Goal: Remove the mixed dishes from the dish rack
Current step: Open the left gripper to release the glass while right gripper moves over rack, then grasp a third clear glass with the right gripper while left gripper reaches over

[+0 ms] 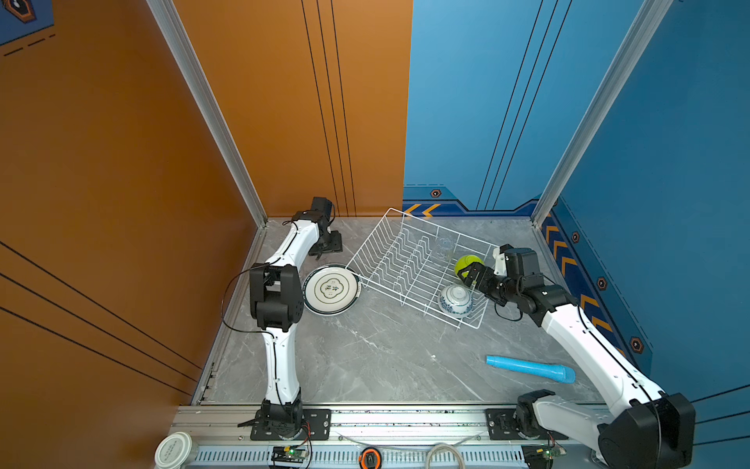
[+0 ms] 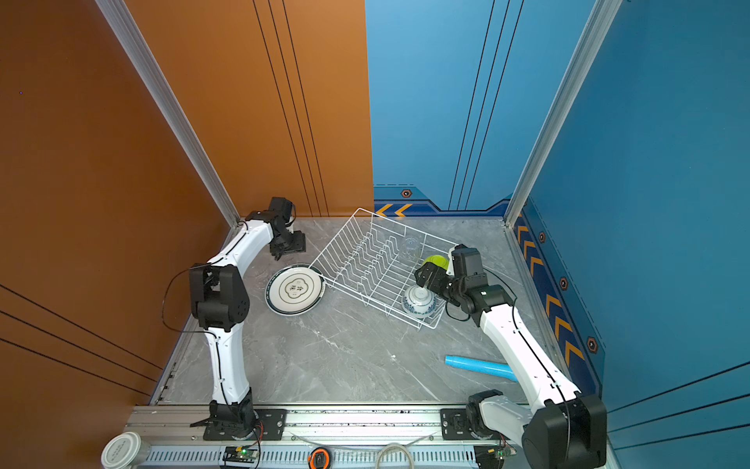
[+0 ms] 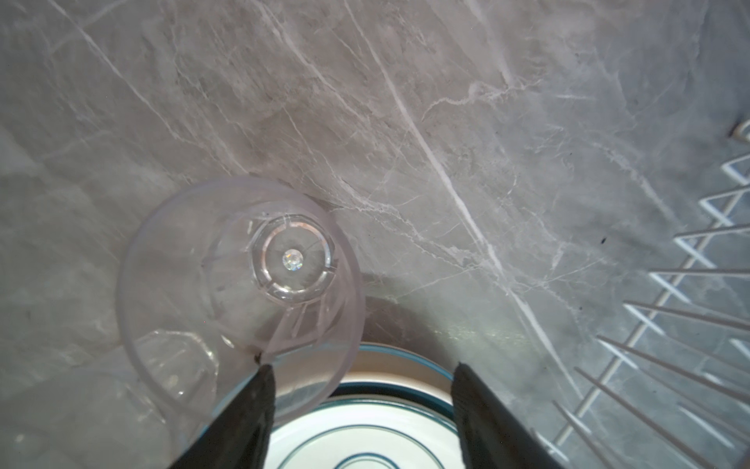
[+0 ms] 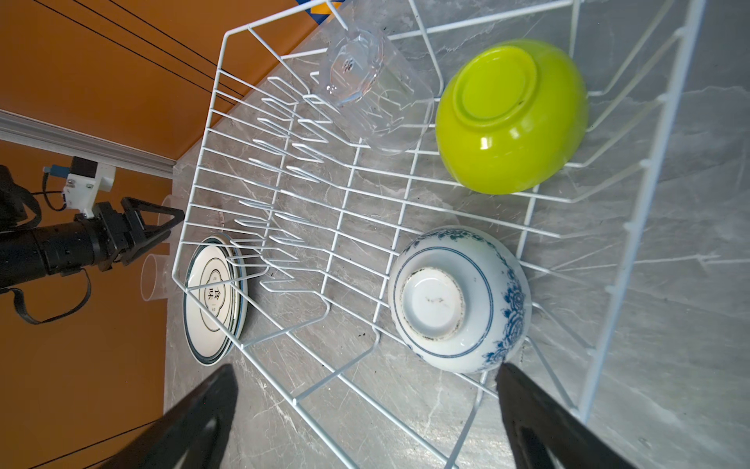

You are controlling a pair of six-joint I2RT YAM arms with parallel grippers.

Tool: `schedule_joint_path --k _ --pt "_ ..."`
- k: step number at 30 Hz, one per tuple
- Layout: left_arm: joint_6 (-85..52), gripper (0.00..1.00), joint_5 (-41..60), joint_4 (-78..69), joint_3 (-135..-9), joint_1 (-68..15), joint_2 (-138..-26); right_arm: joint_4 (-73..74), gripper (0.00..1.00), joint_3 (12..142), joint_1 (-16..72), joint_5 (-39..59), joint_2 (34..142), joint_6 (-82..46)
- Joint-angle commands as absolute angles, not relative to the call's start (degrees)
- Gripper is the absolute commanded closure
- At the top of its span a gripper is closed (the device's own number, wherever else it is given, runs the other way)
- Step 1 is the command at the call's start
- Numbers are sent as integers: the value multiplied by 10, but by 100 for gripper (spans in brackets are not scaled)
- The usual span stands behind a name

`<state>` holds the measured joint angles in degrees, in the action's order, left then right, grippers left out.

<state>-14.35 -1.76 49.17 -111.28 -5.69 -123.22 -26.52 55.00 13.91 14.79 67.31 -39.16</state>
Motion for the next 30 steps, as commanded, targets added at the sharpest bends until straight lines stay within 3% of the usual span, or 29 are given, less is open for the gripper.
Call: schedule_joint_path --k 1,5,14,30 --pt "-147 16 3 500 -1110 -62 -1168 -273 0 582 149 127 710 -383" --pt "-167 1 34 460 -1050 -63 -1099 -272 0 636 157 121 780 -364" --pt "-247 2 73 251 -774 -91 -890 -322 0 821 178 29 980 -307" --pt "-285 2 98 179 -611 -160 -726 -346 18 1004 203 -106 1164 -269"
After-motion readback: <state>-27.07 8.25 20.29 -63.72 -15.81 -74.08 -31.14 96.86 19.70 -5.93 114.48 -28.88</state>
